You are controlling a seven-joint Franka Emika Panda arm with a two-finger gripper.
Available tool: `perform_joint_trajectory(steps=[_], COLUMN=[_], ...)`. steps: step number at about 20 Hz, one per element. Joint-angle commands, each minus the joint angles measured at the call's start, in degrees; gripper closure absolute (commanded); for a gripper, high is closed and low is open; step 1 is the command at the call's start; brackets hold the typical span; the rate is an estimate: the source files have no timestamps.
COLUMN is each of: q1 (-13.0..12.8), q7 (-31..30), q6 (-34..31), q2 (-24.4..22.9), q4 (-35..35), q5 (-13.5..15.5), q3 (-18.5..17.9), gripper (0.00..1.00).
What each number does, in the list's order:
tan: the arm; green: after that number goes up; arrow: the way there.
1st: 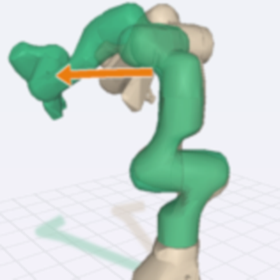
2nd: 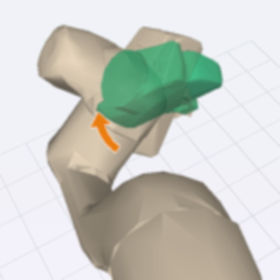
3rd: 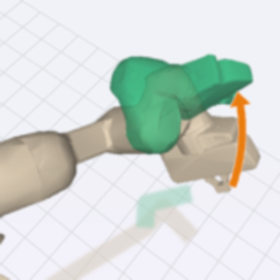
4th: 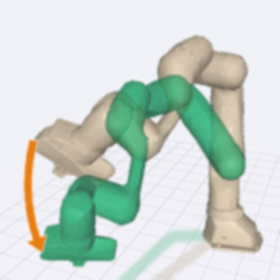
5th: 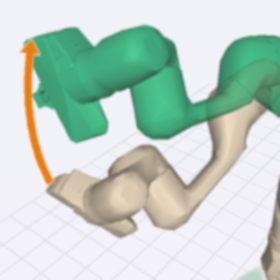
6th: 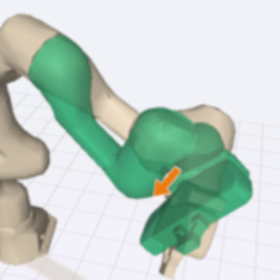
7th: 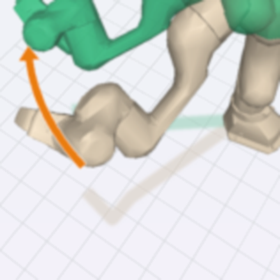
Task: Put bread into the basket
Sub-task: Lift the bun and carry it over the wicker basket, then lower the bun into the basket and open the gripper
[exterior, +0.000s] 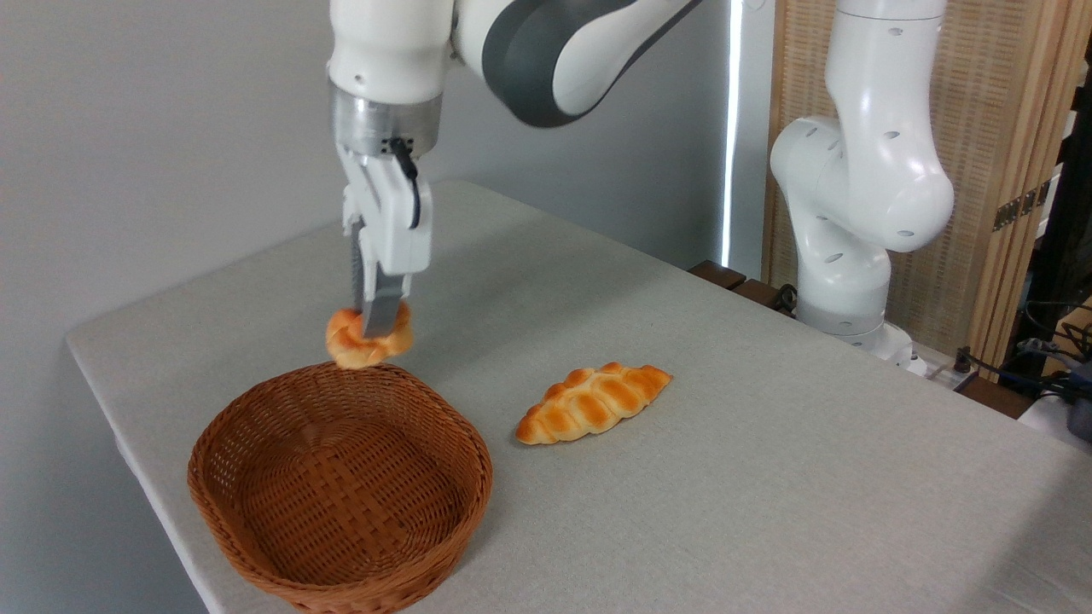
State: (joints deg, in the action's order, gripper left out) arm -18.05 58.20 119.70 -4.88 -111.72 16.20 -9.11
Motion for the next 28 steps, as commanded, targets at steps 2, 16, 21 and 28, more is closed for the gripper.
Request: perform_joint_trajectory(steps=[2, 16, 21, 28], q1=[-0.23, -0.75, -0.75, -0.75], q7=[0.33, 0.77, 0.77, 0.42], q6=[7.64, 13.81, 13.81, 13.20], q2=[3.91, 6.73, 6.73, 6.20], q4=[1.42, 1.33, 1.33, 1.33], q5=[1.21, 0.42, 0.42, 0.42], q3=[-0.74, -0.39, -0.39, -0.39], gripper=[0.66, 0.36, 0.25, 0.00])
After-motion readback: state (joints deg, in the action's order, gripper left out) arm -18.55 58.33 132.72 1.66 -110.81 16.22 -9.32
